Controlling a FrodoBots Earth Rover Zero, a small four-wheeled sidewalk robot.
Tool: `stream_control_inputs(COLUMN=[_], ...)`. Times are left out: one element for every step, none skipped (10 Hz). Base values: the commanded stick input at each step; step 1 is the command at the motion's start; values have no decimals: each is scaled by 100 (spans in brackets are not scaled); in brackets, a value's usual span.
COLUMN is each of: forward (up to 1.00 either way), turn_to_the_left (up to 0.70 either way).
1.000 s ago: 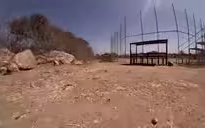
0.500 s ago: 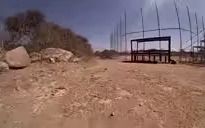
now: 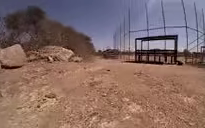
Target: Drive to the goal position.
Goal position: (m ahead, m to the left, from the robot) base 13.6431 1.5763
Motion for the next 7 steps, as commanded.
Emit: stream_control_inputs(forward=[100,100,100,100,100,100,100], turn_to_the_left=[0,0,0,0,0,0,0])
